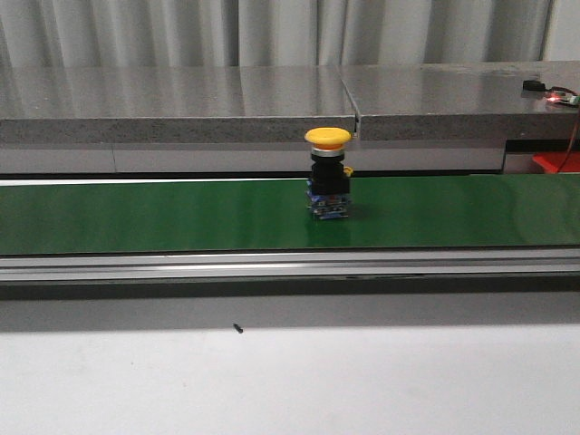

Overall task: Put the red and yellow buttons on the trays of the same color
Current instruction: 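Lower the right gripper onto the second yellow button on the belt and grasp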

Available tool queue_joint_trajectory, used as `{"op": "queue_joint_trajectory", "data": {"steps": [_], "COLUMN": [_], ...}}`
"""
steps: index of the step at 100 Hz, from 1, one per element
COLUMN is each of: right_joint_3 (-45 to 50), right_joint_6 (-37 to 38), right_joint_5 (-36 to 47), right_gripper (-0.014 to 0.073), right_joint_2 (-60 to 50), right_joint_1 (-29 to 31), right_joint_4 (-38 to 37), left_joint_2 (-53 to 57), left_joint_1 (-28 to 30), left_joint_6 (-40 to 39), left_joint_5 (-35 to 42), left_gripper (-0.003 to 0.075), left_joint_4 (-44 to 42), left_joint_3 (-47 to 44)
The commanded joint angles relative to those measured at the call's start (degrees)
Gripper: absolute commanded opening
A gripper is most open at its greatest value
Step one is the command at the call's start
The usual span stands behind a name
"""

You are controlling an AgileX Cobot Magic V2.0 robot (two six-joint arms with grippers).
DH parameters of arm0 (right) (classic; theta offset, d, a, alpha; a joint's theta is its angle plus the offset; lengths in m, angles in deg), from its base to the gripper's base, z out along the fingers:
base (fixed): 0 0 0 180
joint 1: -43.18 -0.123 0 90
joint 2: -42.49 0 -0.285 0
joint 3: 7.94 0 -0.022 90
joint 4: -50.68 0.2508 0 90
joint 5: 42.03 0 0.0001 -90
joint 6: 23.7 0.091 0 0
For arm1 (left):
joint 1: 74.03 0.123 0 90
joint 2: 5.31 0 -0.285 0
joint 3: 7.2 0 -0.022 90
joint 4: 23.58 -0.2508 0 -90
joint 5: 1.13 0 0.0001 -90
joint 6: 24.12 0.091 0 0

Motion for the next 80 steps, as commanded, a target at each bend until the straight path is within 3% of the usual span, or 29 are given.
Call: {"op": "queue_joint_trajectory", "data": {"steps": [1, 33, 64, 80], "right_joint_3": [-1.4, -5.1, -19.2, -23.9], "right_joint_6": [-0.7, -0.7, -0.6, -0.6], "right_joint_5": [2.2, -0.5, -10.2, -11.4], "right_gripper": [0.0572, 0.0572, 0.0572, 0.0572], "right_joint_2": [-1.3, 2.5, 15.8, 22.3], "right_joint_1": [-4.4, -17.0, -18.8, -18.8], "right_joint_4": [-0.2, -0.2, 1.5, 2.3], "left_joint_2": [-0.1, -0.1, -0.1, -0.1], "left_joint_1": [-0.4, -0.4, -0.4, -0.4], "left_joint_6": [-0.1, -0.1, -0.1, -0.1], "left_joint_5": [3.5, 3.5, 3.5, 3.5], "left_gripper": [-0.0020, -0.0020, -0.0020, -0.0020], "left_joint_4": [0.7, 0.7, 0.7, 0.7], "left_joint_3": [1.5, 1.5, 1.5, 1.5]}}
